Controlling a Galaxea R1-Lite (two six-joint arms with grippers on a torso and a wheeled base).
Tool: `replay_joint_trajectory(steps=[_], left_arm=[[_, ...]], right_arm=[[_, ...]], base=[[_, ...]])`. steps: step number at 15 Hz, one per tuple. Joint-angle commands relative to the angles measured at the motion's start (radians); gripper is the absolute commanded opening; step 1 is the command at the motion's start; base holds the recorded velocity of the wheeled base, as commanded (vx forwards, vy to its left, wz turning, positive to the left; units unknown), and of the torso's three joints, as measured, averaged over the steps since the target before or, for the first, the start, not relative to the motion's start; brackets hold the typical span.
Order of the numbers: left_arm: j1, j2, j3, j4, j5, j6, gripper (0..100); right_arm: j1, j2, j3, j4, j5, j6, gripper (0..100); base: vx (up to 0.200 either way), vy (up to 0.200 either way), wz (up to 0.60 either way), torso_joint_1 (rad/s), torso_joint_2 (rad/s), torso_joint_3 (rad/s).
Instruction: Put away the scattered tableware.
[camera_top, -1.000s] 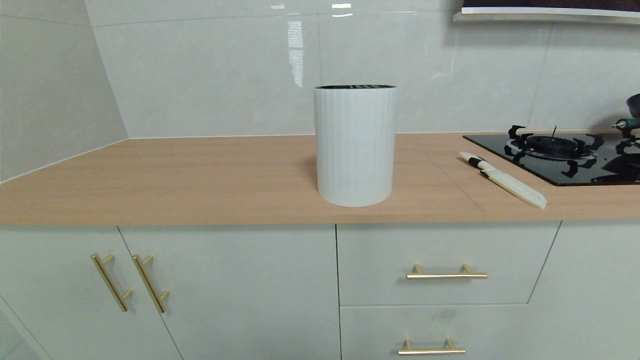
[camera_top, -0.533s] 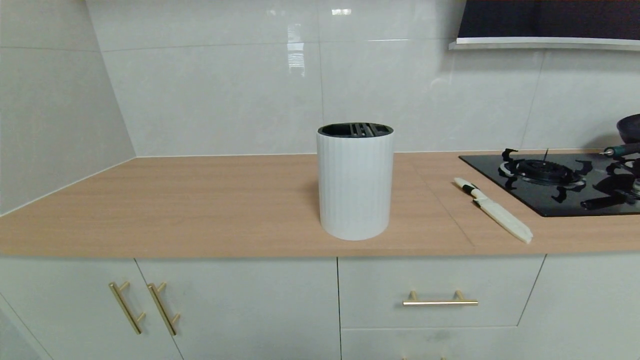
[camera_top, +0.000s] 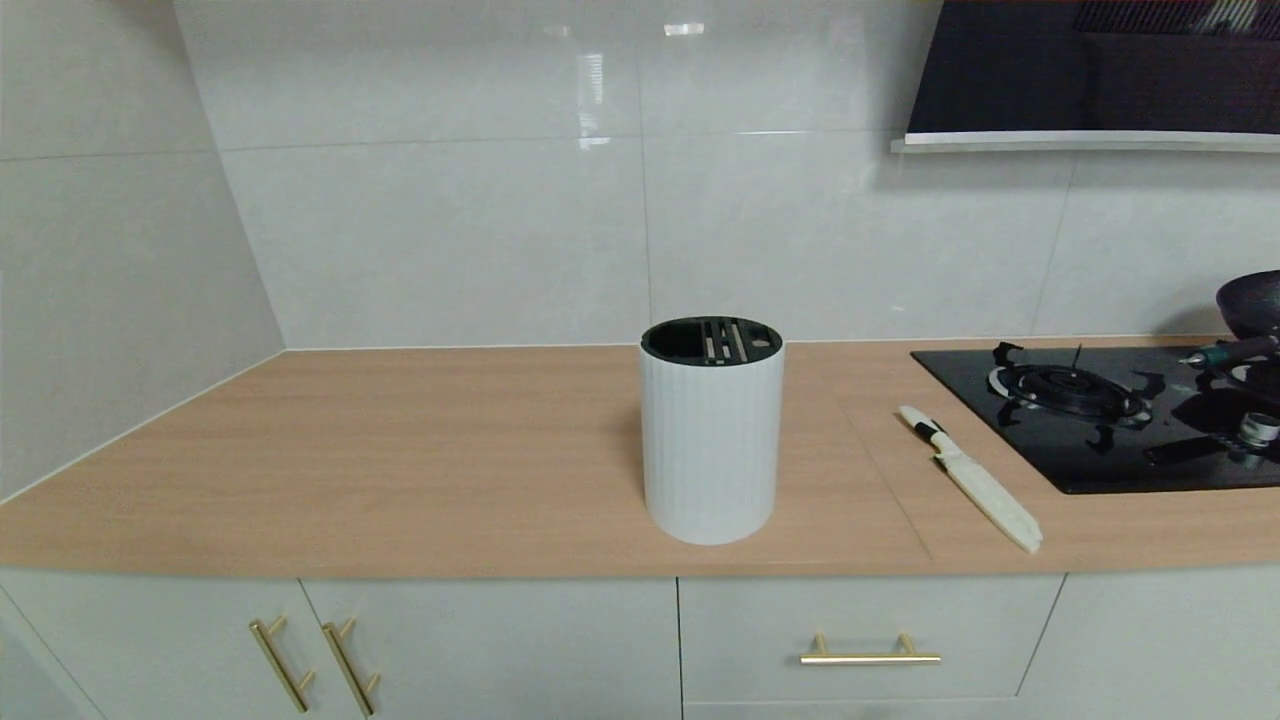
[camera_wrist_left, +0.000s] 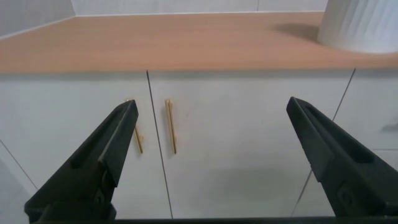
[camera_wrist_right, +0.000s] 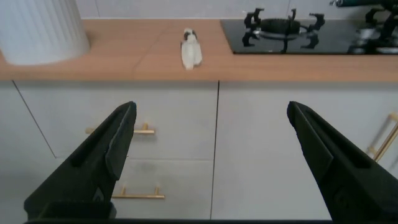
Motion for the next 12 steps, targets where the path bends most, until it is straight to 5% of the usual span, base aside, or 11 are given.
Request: replay_joint_trajectory(steps=[1,12], left_arm=[[0.0,0.0,0.0,0.0,0.0,0.0,100],[0.0,0.0,0.0,0.0,0.0,0.0,100]], right_arm=[[-0.001,0.0,0.0,0.0,0.0,-0.001,100],[0.001,0.0,0.0,0.0,0.0,-0.001,100]], base=[[0.0,0.0,0.0,0.227,-0.51,-0.276],[0.0,0.0,0.0,0.261,-0.56,-0.298]])
